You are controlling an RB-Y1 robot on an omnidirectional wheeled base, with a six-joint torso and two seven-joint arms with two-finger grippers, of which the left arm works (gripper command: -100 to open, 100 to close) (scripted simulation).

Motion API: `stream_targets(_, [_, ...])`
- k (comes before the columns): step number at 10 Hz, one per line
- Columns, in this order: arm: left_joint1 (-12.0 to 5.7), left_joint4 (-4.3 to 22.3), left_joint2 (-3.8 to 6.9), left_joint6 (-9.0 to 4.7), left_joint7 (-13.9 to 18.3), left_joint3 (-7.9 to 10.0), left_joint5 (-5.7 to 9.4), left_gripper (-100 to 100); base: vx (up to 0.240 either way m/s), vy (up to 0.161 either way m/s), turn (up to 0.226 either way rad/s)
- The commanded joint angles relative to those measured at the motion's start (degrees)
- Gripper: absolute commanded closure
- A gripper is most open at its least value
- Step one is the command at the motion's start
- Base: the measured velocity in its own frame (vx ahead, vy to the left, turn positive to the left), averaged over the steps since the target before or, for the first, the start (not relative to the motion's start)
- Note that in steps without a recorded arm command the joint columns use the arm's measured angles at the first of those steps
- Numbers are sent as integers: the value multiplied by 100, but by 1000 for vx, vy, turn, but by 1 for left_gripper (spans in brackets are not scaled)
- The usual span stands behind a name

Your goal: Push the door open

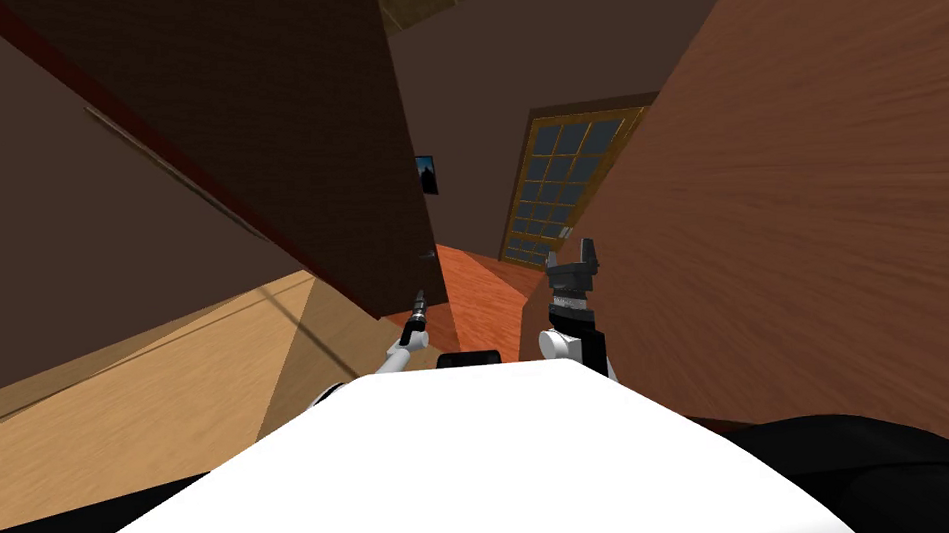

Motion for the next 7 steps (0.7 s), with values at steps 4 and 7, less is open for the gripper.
stream_targets(4, [1, 15, 17, -62, -15, 37, 21, -100, -202, 21, -13])
stream_targets(7, [-3, 35, 31, -119, -26, 69, 40, -100, -189, 22, -20])
